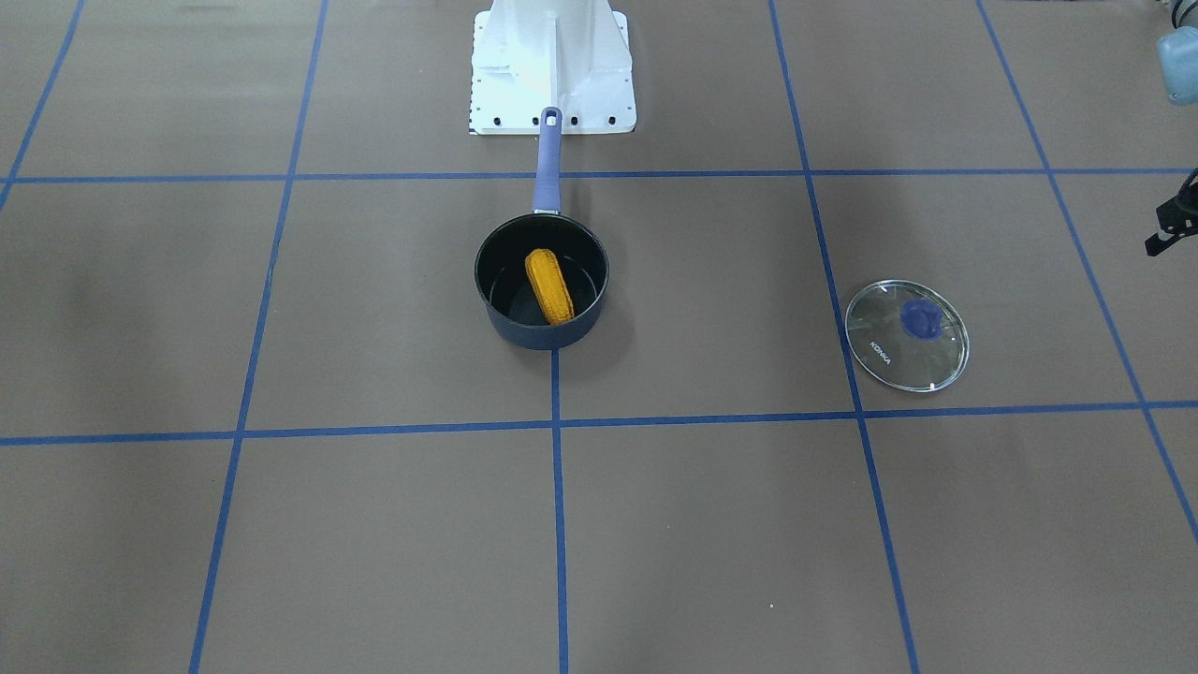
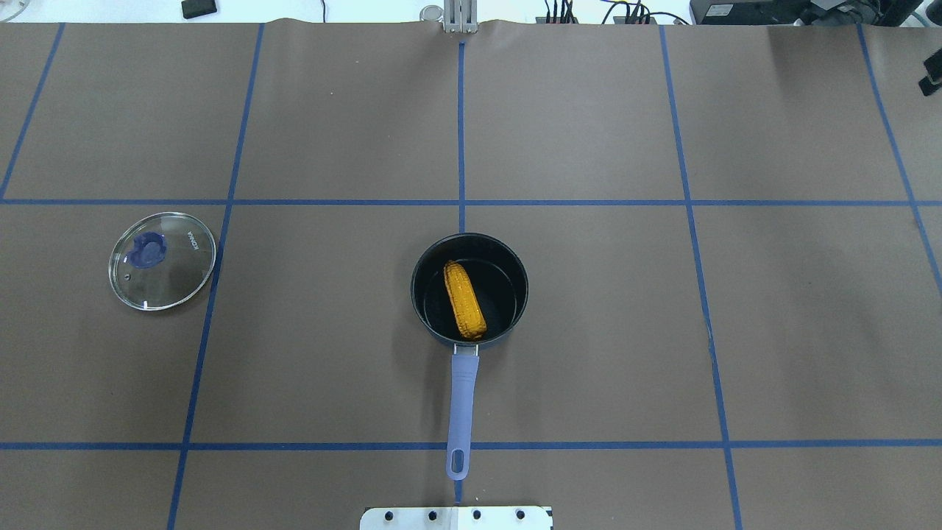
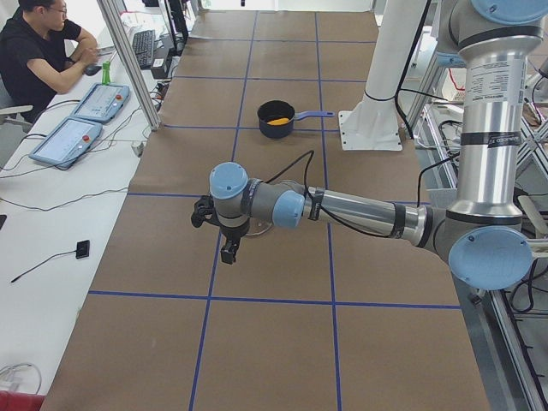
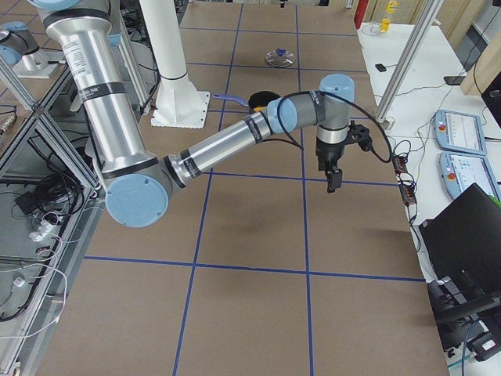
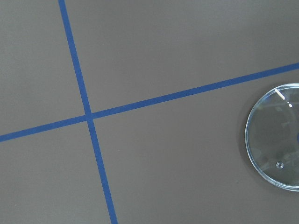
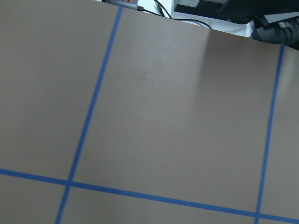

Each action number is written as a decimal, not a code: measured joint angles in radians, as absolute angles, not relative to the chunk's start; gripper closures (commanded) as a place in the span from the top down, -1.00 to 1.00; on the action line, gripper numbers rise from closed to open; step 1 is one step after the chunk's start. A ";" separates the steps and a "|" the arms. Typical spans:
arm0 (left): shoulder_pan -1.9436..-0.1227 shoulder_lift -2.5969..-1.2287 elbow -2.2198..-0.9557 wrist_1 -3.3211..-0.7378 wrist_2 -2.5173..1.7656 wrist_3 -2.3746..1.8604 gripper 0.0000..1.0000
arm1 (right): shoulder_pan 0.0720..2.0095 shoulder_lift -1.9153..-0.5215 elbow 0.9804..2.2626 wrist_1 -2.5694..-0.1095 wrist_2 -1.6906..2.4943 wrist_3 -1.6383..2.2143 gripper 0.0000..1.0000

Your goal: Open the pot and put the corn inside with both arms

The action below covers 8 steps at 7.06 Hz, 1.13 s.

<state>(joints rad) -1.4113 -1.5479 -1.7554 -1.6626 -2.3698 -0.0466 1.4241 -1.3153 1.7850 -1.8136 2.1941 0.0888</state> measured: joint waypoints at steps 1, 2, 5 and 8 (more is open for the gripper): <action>-1.412 -1.548 -1.753 -1.662 -2.369 -0.048 0.98 | 1.465 -1.415 1.782 -1.800 2.231 0.070 1.00; -1.413 -1.549 -1.750 -1.662 -2.369 -0.050 0.98 | 1.487 -1.512 1.779 -1.774 2.251 0.063 1.00; -1.417 -1.556 -1.743 -1.659 -2.369 -0.058 0.98 | 1.500 -1.684 1.729 -1.566 2.268 0.062 1.00; -1.419 -1.558 -1.739 -1.654 -2.370 -0.060 0.98 | 1.499 -1.693 1.685 -1.530 2.270 0.060 1.00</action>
<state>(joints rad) -1.4194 -1.5581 -1.7393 -1.6544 -2.3699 -0.0597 1.4990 -1.6929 1.6853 -1.5300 2.2701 0.0605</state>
